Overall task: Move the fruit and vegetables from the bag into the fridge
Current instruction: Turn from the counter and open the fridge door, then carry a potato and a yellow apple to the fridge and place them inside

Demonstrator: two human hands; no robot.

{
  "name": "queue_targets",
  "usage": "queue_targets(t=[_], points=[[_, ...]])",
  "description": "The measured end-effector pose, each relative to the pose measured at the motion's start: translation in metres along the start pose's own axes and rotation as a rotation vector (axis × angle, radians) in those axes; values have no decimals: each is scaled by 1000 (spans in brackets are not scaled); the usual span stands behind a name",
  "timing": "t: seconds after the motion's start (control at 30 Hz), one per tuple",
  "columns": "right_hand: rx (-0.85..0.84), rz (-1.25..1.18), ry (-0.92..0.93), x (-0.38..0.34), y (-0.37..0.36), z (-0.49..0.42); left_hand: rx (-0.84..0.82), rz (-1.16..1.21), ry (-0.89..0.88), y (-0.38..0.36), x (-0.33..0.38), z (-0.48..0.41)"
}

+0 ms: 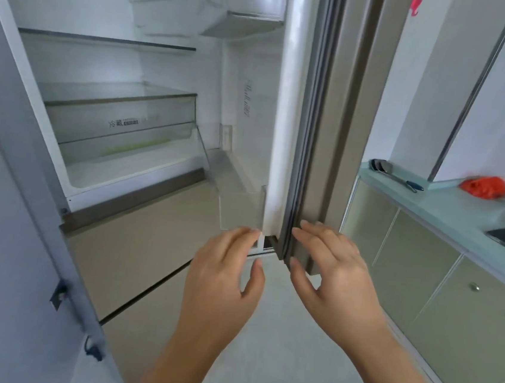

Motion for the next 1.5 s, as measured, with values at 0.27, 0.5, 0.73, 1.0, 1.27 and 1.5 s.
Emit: queue_targets(t=[0.27,0.5,0.73,1.0,1.27,1.5], points=[[-54,80,-18,-24,-32,-46,41,-236,2,9,-34,-6],[-86,231,-189,-13,-74,-88,-1,-281,-20,9,-60,-26],[-95,433,-307,36,-85,-91,-29,-248,-22,-4,-84,-47],[-36,444,-366,94,-71,-91,-64,-145,-106,-49,-69,-93],[59,377,-419,185,-45,-108,-27,-132,-153,-114,-44,-164],[35,330,-329,265,-40,-136,-10,-116,-201,-171,-12,-231]])
Point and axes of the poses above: each hand's wrist, its own z-axis away from the middle knuckle, its own y-axis out of the back of the hand, x = y × z, the point moved 10 cm from there along -z, towards the middle knuckle, and after that the axes turned 14 degrees about -x, right-handed, at the moved point
